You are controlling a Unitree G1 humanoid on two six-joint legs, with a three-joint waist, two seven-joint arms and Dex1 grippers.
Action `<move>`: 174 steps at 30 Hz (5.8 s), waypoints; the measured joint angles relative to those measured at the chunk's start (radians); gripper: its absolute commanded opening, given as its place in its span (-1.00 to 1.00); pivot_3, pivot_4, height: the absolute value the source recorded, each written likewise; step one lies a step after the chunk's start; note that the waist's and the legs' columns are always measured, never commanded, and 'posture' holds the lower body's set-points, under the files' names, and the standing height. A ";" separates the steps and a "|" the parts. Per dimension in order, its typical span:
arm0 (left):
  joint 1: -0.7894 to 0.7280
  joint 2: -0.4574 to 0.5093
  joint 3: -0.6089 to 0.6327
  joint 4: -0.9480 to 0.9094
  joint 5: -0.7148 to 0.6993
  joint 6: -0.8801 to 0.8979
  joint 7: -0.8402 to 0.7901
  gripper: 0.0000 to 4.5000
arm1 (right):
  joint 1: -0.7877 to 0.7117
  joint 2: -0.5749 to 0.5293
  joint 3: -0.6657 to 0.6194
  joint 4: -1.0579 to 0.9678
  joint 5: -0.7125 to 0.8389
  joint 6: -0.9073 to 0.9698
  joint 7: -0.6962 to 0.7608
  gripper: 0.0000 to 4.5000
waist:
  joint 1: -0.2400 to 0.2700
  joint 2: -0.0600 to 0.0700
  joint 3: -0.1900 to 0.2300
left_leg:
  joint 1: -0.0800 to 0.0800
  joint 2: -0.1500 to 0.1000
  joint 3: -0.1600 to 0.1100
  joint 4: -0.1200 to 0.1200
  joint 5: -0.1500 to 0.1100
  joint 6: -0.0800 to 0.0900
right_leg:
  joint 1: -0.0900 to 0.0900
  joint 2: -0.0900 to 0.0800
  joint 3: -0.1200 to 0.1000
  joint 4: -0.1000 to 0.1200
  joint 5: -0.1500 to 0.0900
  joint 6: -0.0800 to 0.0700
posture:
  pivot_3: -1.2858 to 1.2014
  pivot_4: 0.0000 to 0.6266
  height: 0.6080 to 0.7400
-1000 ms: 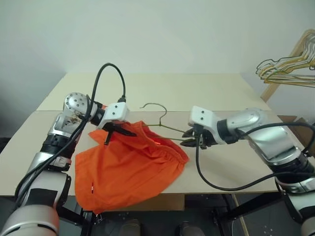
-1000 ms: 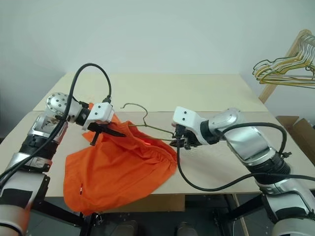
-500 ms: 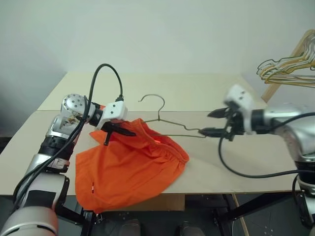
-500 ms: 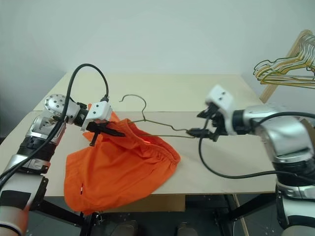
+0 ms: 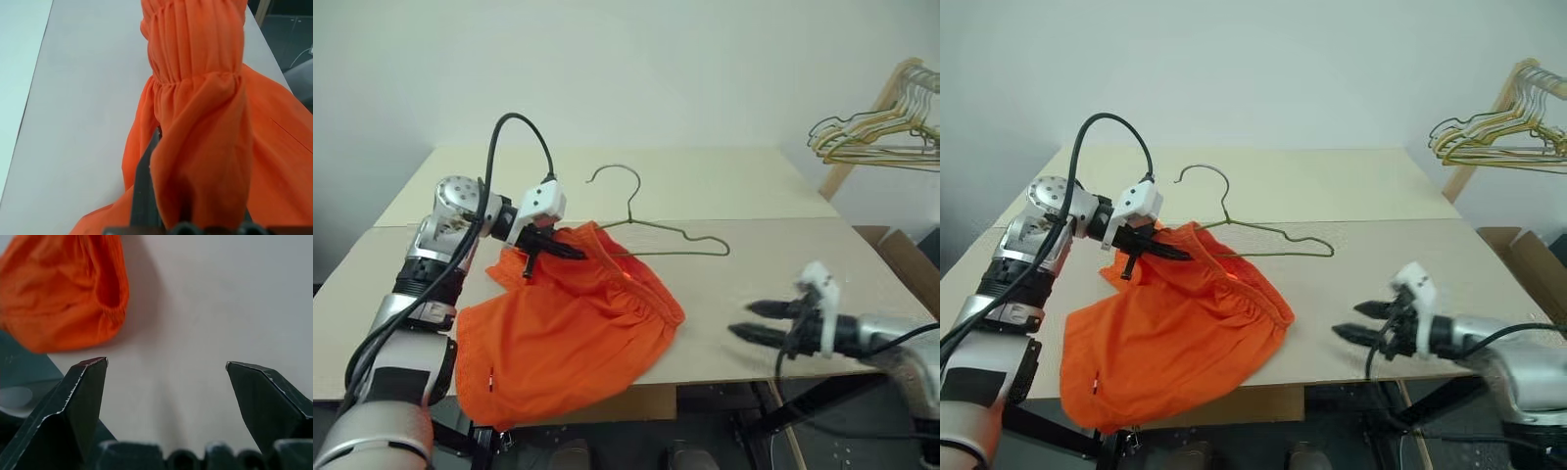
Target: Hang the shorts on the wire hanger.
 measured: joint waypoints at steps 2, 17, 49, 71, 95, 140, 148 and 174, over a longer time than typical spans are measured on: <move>-0.002 -0.005 0.000 0.005 0.000 0.000 -0.005 -1.00 | -0.008 0.069 0.058 0.035 -0.022 -0.013 -0.047 0.99 | -0.004 0.000 0.000 | 0.000 0.000 0.000 0.000 0.000 0.000 | 0.000 0.000 0.000 0.000 0.000 0.000 | 0.05 -1.00 1.00; -0.005 -0.001 -0.001 0.012 0.001 0.003 -0.013 -1.00 | -0.167 0.299 0.178 0.180 -0.030 -0.025 -0.117 0.91 | -0.006 0.000 0.000 | -0.001 0.000 -0.002 0.000 0.000 0.000 | 0.000 0.000 0.000 0.000 0.000 0.000 | 0.07 -1.00 1.00; 0.133 0.128 -0.026 -0.162 -0.135 -0.024 -0.013 -1.00 | -0.261 -0.010 0.106 0.267 0.087 -0.002 0.106 -0.99 | 0.010 0.000 0.000 | 0.000 0.000 -0.001 0.000 0.000 0.000 | 0.000 -0.001 0.000 0.000 0.000 0.000 | 0.07 -1.00 1.00; 0.178 0.158 -0.079 -0.067 -0.033 -0.194 0.015 -1.00 | -0.299 -0.084 0.127 0.298 0.086 -0.038 0.207 -0.99 | 0.011 0.000 0.000 | 0.000 -0.001 0.001 0.000 0.000 0.000 | 0.000 -0.001 0.000 0.000 0.000 0.000 | 0.06 -1.00 1.00; 0.139 0.042 -0.121 0.046 0.113 -0.258 0.030 -1.00 | -0.285 -0.098 0.175 -0.003 0.099 -0.054 0.169 0.28 | 0.011 0.000 0.000 | -0.001 -0.001 0.001 0.001 0.000 0.000 | 0.000 -0.001 0.000 0.000 0.000 0.000 | 0.04 -1.00 1.00; 0.144 0.031 -0.110 0.007 0.115 -0.213 0.036 -1.00 | -0.878 0.163 0.518 0.096 0.066 0.301 -0.038 0.30 | 0.004 0.000 0.000 | -0.002 0.000 0.001 0.001 0.000 0.000 | -0.002 -0.002 -0.002 0.001 0.001 -0.001 | 0.06 -1.00 1.00; 0.152 0.033 -0.110 -0.007 0.112 -0.213 0.020 -1.00 | -0.881 0.162 0.517 0.096 0.045 0.296 -0.037 -0.94 | 0.005 0.000 0.000 | -0.002 0.000 0.001 0.001 0.000 0.000 | -0.002 -0.002 -0.002 0.001 0.001 0.000 | 0.06 -1.00 1.00; 0.193 0.129 -0.031 -0.051 0.053 -0.098 0.017 0.98 | -0.781 0.101 0.537 0.074 -0.036 0.106 0.086 -1.00 | 0.007 0.000 0.000 | -0.002 0.000 0.001 0.001 0.000 0.000 | -0.002 -0.002 -0.002 0.001 0.001 0.000 | 0.07 -1.00 1.00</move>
